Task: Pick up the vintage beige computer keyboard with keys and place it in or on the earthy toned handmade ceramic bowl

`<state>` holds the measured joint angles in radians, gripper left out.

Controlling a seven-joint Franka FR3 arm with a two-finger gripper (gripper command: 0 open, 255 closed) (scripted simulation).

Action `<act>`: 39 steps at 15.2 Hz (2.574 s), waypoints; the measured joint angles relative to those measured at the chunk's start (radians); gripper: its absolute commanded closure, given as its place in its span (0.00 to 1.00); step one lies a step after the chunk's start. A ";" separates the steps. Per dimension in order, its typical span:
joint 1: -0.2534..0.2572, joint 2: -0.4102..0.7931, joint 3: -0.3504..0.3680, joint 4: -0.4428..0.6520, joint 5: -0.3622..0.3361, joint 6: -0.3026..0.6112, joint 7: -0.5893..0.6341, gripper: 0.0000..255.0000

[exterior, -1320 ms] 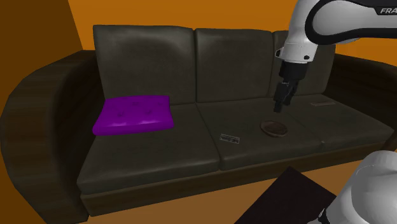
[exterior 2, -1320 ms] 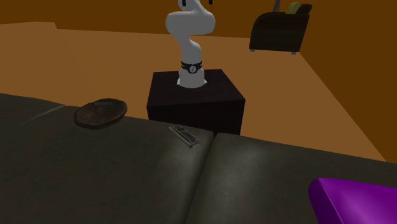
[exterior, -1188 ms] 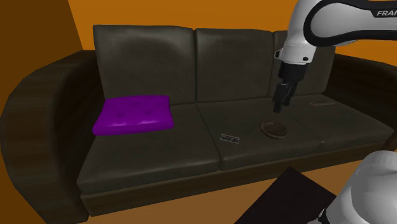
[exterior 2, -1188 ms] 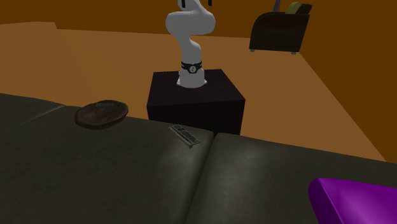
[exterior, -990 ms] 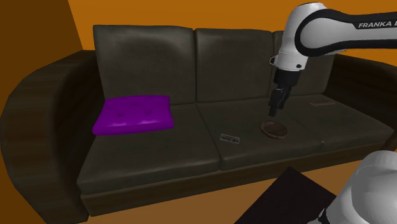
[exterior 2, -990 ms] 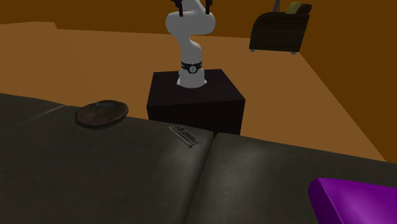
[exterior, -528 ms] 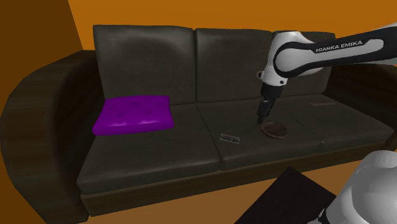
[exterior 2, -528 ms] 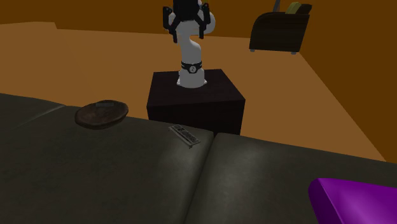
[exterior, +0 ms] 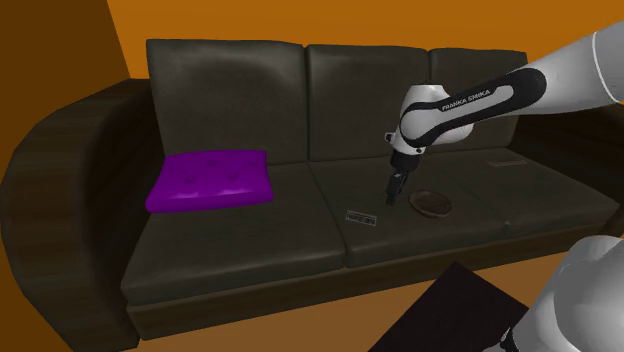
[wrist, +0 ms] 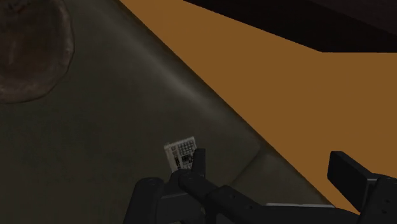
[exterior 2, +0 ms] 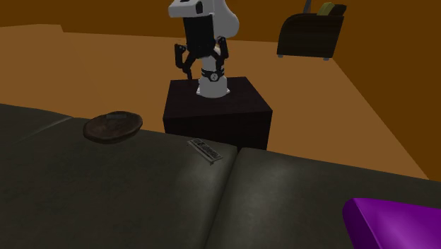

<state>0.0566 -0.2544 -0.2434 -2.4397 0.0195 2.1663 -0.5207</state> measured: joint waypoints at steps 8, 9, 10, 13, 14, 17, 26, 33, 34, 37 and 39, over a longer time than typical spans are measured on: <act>0.013 0.328 -0.037 0.132 0.145 0.194 -0.235 0.00; 0.009 0.375 -0.034 0.162 0.169 0.209 -0.266 0.00; 0.004 0.415 -0.030 0.188 0.191 0.221 -0.295 0.00; -0.013 0.520 -0.012 0.256 0.245 0.255 -0.367 0.00; -0.018 0.539 -0.008 0.266 0.255 0.263 -0.381 0.00; -0.023 0.583 0.004 0.280 0.278 0.292 -0.397 0.00; -0.029 0.630 0.020 0.279 0.305 0.338 -0.416 0.00; -0.032 0.626 0.018 0.286 0.305 0.339 -0.418 1.00; -0.031 0.627 0.019 0.289 0.306 0.339 -0.419 1.00; -0.033 0.632 0.019 0.298 0.306 0.333 -0.419 1.00; -0.028 0.622 0.018 0.286 0.302 0.333 -0.413 1.00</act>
<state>0.0287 0.3673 -0.2255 -2.1542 0.3215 2.4997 -0.9341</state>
